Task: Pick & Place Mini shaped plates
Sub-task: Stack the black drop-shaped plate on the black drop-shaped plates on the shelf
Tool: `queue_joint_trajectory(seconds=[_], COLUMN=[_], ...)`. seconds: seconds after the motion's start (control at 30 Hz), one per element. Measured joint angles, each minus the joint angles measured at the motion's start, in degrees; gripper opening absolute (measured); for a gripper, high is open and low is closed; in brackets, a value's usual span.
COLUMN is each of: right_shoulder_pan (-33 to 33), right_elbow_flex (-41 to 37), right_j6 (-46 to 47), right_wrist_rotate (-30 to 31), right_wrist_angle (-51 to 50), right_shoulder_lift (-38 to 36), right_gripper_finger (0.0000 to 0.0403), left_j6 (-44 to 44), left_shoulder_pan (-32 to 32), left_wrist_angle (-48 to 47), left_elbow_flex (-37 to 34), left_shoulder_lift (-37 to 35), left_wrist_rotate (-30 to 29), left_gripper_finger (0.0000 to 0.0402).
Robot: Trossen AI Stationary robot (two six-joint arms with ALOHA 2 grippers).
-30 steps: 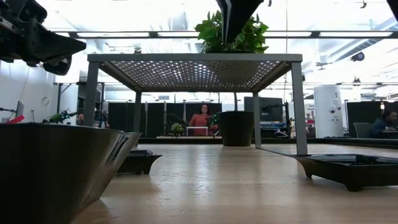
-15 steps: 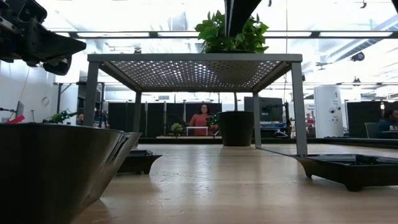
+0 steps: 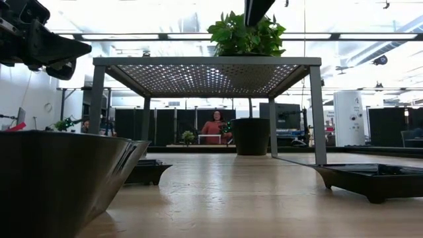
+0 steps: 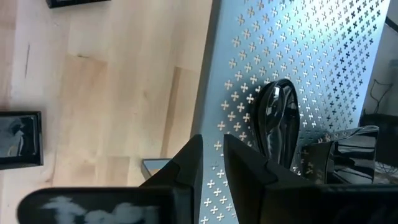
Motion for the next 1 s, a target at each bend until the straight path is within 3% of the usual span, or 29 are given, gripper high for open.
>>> queue_joint_trajectory(seconds=[1.0], right_shoulder_pan=[0.5], right_elbow_flex=[0.0], right_j6=[1.9], right_wrist_rotate=[-0.2], right_wrist_angle=[1.2], right_shoulder_lift=[0.0], right_gripper_finger=[0.0054], left_j6=[0.0], left_shoulder_pan=[0.0], left_wrist_angle=[0.0], left_elbow_flex=[0.0], left_shoulder_lift=[0.0], left_wrist_rotate=[0.0], left_gripper_finger=[0.0])
